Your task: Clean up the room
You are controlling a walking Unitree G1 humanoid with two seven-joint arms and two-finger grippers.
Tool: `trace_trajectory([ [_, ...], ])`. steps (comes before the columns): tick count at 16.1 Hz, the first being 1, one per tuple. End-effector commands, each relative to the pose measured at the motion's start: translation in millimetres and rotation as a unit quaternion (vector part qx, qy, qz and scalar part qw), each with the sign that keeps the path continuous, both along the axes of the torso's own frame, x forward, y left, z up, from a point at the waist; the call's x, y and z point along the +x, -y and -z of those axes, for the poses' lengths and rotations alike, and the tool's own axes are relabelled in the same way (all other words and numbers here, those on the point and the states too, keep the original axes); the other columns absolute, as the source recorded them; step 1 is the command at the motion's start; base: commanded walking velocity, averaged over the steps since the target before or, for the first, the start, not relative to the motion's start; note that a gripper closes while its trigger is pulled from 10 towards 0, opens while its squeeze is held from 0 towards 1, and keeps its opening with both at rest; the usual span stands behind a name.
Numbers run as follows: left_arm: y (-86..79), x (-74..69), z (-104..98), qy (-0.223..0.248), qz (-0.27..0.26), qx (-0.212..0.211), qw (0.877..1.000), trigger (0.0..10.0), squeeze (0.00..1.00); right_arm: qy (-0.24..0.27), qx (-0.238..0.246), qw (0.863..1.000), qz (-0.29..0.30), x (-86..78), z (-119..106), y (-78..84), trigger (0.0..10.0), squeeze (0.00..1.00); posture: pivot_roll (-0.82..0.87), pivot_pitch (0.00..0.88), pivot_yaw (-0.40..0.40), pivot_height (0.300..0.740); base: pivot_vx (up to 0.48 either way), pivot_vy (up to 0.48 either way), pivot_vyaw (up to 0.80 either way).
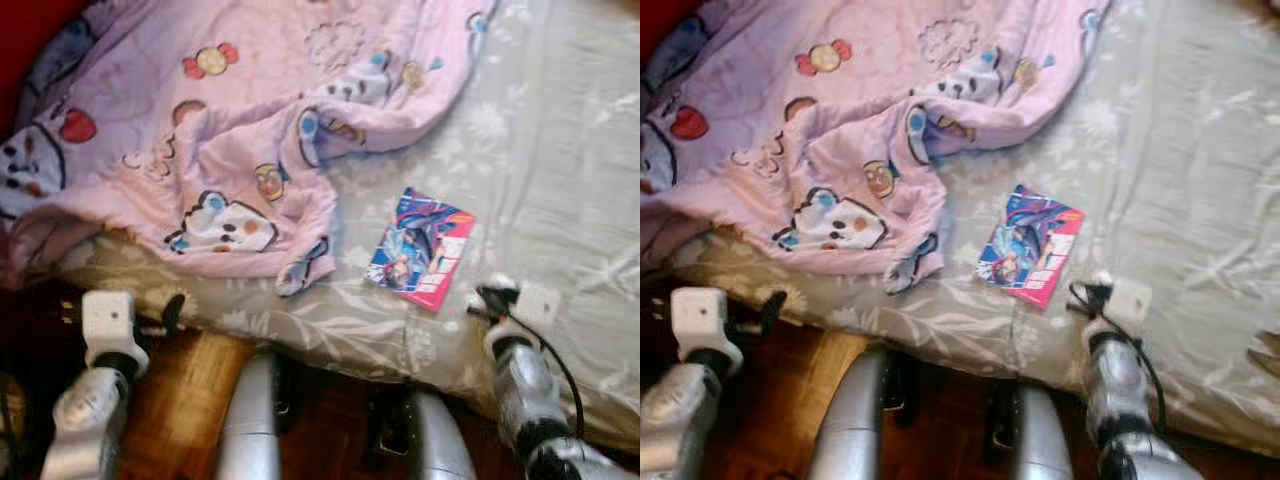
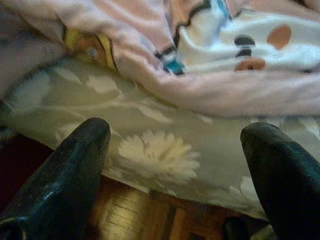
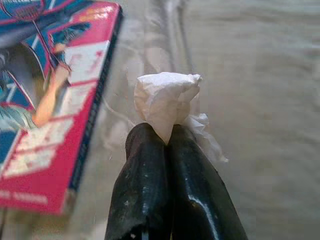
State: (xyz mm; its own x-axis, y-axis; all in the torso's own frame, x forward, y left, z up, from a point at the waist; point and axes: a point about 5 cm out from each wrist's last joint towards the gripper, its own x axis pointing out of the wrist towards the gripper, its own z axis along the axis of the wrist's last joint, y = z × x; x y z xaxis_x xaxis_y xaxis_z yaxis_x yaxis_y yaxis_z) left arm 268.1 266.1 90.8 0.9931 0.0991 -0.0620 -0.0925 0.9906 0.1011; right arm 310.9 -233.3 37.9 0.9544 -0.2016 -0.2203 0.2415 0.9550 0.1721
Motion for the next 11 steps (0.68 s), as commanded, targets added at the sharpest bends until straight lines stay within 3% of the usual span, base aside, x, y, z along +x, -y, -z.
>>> trace_trajectory([
  [1,-5.4,-11.2,22.3,-0.035,-0.02,-0.005,0.999,10.0,0.0,-0.029,0.012,0.999,0.013,-18.2,19.6,2.4,10.0,0.0,0.2,0.288,-0.038,0.652,0.0,0.0,0.0],
  [5,-5.1,-11.7,48.8,-0.071,-0.035,-0.016,0.997,10.0,0.0,-0.05,0.017,0.999,0.0,-32.3,34.9,-4.1,10.0,0.0,0.19,0.189,-0.05,0.652,0.0,0.0,0.0],
  [9,-2.0,-8.3,73.3,-0.12,-0.044,-0.024,0.991,10.0,0.0,-0.133,0.01,0.991,0.005,-53.8,59.2,-3.5,10.0,0.0,0.2,0.113,-0.059,0.692,0.0,0.0,0.0],
  [11,-2.8,-11.5,82.7,-0.143,-0.05,-0.029,0.988,10.0,0.0,-0.149,0.008,0.989,0.0,-57.9,64.1,-6.7,10.0,0.0,0.19,0.085,-0.052,0.712,0.0,0.0,0.0],
])
